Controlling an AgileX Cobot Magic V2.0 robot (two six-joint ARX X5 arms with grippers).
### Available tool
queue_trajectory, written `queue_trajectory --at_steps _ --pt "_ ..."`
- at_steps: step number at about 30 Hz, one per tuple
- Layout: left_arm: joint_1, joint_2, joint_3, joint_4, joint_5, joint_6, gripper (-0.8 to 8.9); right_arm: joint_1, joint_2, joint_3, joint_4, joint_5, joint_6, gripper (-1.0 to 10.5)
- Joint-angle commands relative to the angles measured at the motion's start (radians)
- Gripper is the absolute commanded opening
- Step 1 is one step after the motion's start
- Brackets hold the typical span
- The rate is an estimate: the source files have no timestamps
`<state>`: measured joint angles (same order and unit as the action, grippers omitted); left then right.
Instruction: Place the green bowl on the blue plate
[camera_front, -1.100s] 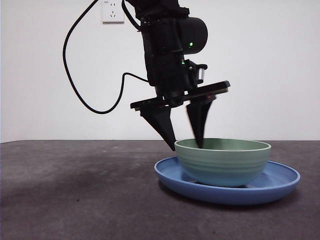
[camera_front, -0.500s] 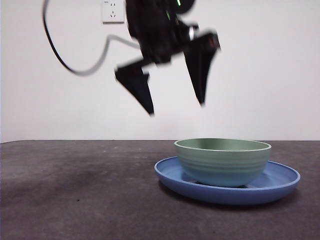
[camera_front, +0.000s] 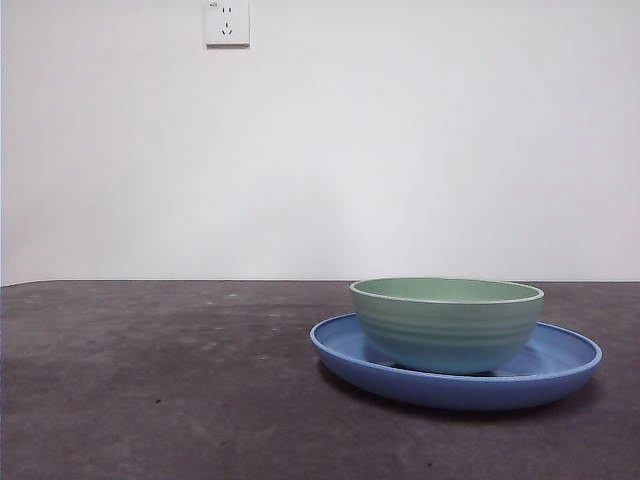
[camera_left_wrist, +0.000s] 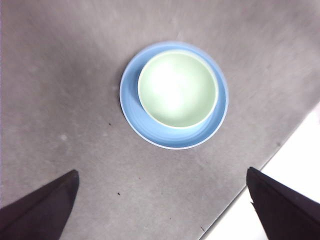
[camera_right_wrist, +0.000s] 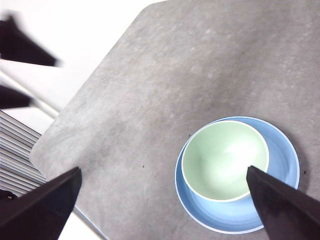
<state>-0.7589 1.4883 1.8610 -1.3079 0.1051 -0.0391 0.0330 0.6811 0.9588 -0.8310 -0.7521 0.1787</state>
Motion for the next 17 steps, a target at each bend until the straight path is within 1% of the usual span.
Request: queue_trajectory --at_steps 1,3,9,14,17 --pt "-0.007 -0.098 -0.087 0.031 0.004 0.018 5.71 0.002 0.003 0.018 0.002 0.0 -0.011 5.6" --pt "-0.007 -0.242 -0.22 0.105 0.004 0.024 5.71 0.003 0.003 0.018 -0.002 0.0 -0.011 5.6" --pt "-0.007 -0.505 -0.463 0.265 0.004 0.023 5.71 0.002 0.003 0.018 -0.01 0.0 -0.011 5.6" --pt "-0.007 -0.665 -0.616 0.3 0.004 0.017 5.66 0.002 0.003 0.018 -0.032 0.0 -0.013 5.6" --pt "-0.007 -0.744 -0.707 0.322 0.004 -0.02 5.63 0.002 0.003 0.018 -0.047 0.0 -0.023 5.6"
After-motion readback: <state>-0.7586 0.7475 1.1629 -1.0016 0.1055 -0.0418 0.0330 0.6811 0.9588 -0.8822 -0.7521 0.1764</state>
